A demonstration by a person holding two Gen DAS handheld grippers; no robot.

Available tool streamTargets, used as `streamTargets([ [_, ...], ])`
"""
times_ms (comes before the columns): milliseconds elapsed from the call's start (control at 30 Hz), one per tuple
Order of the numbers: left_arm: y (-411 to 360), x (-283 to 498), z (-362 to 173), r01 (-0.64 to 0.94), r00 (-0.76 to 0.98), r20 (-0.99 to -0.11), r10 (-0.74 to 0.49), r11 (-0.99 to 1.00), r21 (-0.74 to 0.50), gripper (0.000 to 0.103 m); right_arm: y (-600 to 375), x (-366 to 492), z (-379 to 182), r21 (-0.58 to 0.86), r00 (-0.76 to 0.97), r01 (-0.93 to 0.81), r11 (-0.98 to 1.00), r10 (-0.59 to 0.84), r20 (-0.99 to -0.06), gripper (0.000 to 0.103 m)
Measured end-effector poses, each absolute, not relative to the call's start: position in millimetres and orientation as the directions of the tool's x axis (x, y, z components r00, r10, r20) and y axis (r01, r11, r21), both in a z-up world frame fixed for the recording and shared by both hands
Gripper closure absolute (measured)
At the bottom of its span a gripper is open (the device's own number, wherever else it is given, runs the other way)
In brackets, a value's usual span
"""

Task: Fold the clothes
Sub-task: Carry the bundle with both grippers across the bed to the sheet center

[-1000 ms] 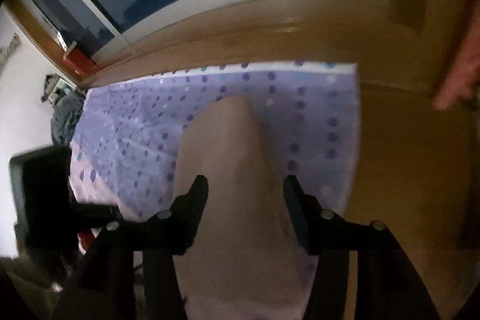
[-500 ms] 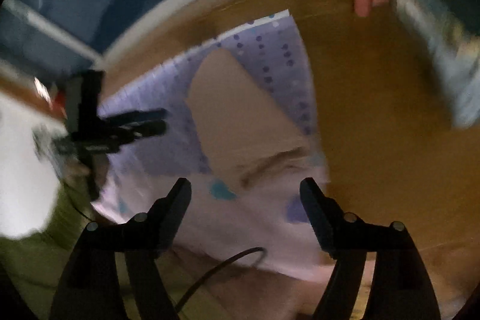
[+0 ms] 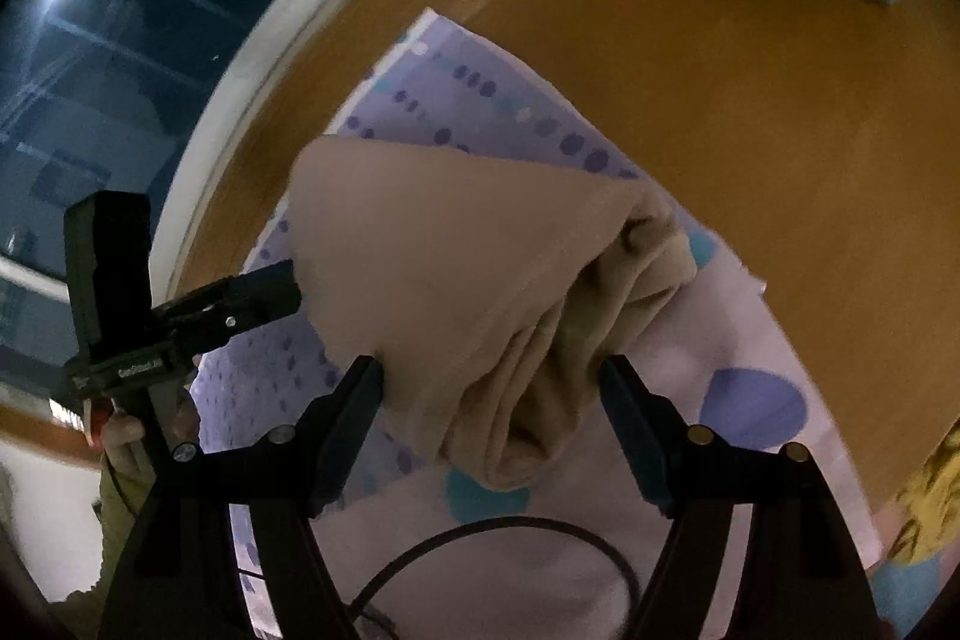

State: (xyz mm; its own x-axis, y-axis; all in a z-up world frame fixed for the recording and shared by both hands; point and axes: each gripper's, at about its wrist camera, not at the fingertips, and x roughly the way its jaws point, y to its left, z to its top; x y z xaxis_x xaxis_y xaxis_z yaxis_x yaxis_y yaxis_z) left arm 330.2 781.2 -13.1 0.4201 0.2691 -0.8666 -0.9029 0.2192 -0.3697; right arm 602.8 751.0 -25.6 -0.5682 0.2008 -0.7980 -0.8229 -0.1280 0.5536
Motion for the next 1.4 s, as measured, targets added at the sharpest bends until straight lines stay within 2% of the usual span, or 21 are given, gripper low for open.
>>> streamTargets([
  [100, 789.1, 322.9, -18.8, -0.883, 0.451, -0.853, 0.262, 0.273, -0.382, 0.032, 747.6, 603.6, -26.7, 0.55, -0.555, -0.83, -0.09, 0.227, -0.8, 0.027],
  [267, 803.5, 321.9, -41.8, -0.794, 0.597, -0.78, 0.185, 0.27, -0.544, 0.028, 744.0, 599.4, -35.7, 0.564, -0.554, -0.825, -0.028, 0.233, -0.799, 0.027],
  [333, 805.2, 325.0, -49.2, -0.757, 0.646, -0.743, 0.177, 0.272, -0.593, 0.022, 743.7, 596.2, -36.8, 0.556, -0.545, -0.831, -0.03, 0.247, -0.801, 0.025],
  [400, 803.8, 329.5, -48.4, -0.749, 0.653, -0.733, 0.19, 0.306, -0.587, 0.016, 743.0, 592.3, -35.8, 0.538, -0.531, -0.841, -0.055, 0.273, -0.802, 0.025],
  [467, 801.3, 335.4, -46.6, -0.759, 0.637, -0.744, 0.2, 0.332, -0.56, 0.016, 742.4, 586.6, -35.0, 0.512, -0.515, -0.854, -0.096, 0.302, -0.802, 0.028],
  [500, 799.9, 338.1, -45.3, -0.768, 0.624, -0.754, 0.206, 0.339, -0.543, 0.019, 741.7, 584.6, -34.9, 0.502, -0.509, -0.858, -0.109, 0.312, -0.802, 0.041],
  [533, 796.8, 339.5, -42.8, -0.773, 0.619, -0.755, 0.218, 0.339, -0.536, 0.024, 740.8, 583.0, -34.7, 0.507, -0.515, -0.854, -0.115, 0.319, -0.795, 0.048],
  [600, 789.7, 339.9, -37.3, -0.784, 0.611, -0.752, 0.249, 0.327, -0.528, 0.038, 738.4, 580.2, -33.4, 0.51, -0.521, -0.851, -0.127, 0.336, -0.785, 0.055],
  [700, 775.3, 339.8, -26.8, -0.807, 0.588, -0.745, 0.314, 0.291, -0.514, 0.046, 730.8, 577.5, -24.8, 0.478, -0.515, -0.857, -0.191, 0.355, -0.78, 0.062],
  [800, 752.9, 346.3, -12.4, -0.844, 0.536, -0.752, 0.383, 0.26, -0.47, 0.046, 723.1, 579.2, -14.9, 0.473, -0.534, -0.845, -0.248, 0.357, -0.766, 0.062],
  [1033, 674.0, 342.1, 10.1, -0.906, 0.388, -0.776, 0.497, 0.052, -0.42, 0.046, 686.7, 575.0, 1.9, 0.488, -0.613, -0.775, -0.401, 0.29, -0.735, 0.062],
  [1400, 531.5, 306.6, 9.4, -0.838, 0.189, -0.793, 0.58, -0.325, -0.438, 0.046, 617.9, 517.5, 13.6, 0.412, -0.669, -0.545, -0.73, 0.082, -0.739, 0.063],
])
